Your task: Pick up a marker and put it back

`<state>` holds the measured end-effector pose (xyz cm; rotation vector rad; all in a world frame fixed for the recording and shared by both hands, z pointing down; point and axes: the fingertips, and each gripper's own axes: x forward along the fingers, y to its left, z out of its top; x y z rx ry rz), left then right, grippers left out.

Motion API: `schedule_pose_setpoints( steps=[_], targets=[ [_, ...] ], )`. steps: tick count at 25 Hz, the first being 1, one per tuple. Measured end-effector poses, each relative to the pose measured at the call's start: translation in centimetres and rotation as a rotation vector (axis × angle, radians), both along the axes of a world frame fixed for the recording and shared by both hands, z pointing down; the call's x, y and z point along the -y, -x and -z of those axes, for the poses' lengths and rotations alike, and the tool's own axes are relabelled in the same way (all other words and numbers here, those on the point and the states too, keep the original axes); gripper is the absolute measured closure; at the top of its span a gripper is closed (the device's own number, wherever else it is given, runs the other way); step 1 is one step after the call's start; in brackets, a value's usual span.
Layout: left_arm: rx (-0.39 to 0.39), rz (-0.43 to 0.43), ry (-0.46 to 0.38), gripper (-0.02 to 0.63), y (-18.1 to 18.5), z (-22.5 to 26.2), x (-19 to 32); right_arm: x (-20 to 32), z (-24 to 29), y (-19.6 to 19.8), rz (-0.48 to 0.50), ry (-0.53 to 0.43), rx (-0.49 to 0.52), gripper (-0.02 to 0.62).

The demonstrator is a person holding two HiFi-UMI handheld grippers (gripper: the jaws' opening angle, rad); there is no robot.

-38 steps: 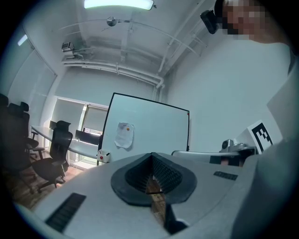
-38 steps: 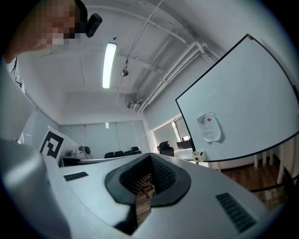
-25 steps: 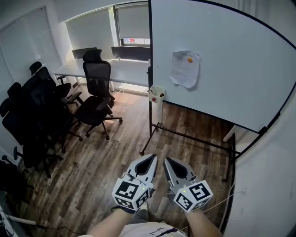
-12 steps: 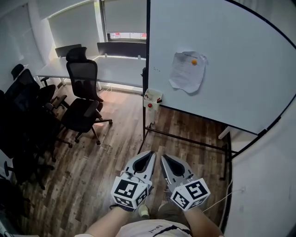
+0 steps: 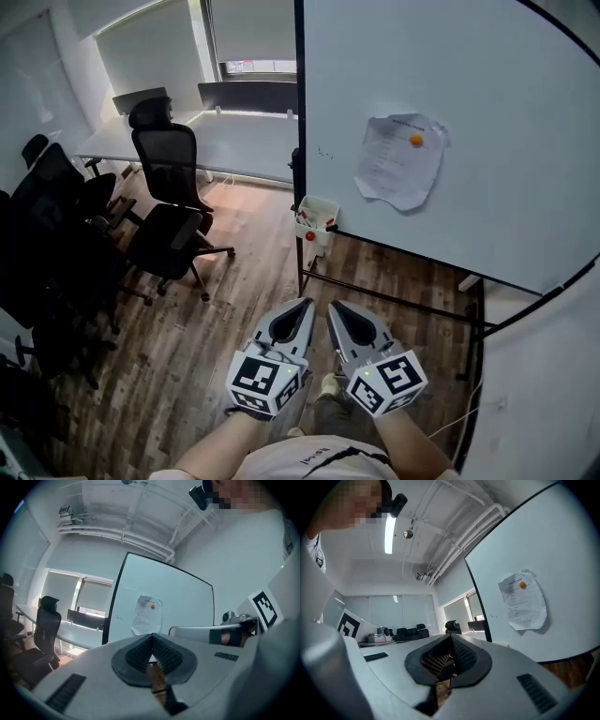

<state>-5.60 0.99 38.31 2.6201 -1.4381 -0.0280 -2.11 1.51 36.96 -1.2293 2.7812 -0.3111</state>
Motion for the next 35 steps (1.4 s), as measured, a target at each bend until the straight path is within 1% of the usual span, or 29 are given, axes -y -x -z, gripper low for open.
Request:
schedule_pose_setpoints(
  steps=[3, 7, 10, 14, 17, 21, 26, 32, 35],
  targets=[
    [0.013, 0.022, 0.01, 0.598, -0.8, -0.5, 4.8, 5.0, -0.5, -0.9, 0.016, 0.013, 0.006, 0.591],
    [0.03, 0.06, 0.037, 0.598, -2.5, -1.8, 10.3, 10.9, -2.1, -2.8, 0.047, 0.057, 0.018, 0.591],
    [0.029, 0.085, 0.05, 0.598, -2.8, -2.9, 13.5, 14.5, -3.2, -3.1, 0.068, 0.076, 0.016, 0.591],
    [0.03, 0.103, 0.072, 0.598, -2.5, -4.4, 16.8, 17.6, -5.1, -2.6, 0.075, 0.105, 0.003, 0.589],
    [0.032, 0.1, 0.084, 0.598, -2.6, -5.7, 19.1, 20.5, -7.2, -3.3, 0.032, 0.147, 0.016, 0.586],
    [0.029, 0.086, 0.106, 0.598, -2.3, -7.4, 21.6, 24.4, -10.5, -3.9, -0.031, 0.203, 0.009, 0.537],
    [0.039, 0.049, 0.124, 0.598, -1.7, -9.1, 23.8, 28.2, -14.7, -3.6, -0.091, 0.267, -0.002, 0.498],
    [0.041, 0.015, 0.148, 0.598, -0.4, -11.2, 25.7, 31.1, -19.4, -2.7, -0.147, 0.341, -0.02, 0.456],
    [0.044, -0.001, 0.157, 0.598, 0.0, -11.9, 26.3, 32.0, -21.1, -2.4, -0.17, 0.373, -0.03, 0.449]
  ],
)
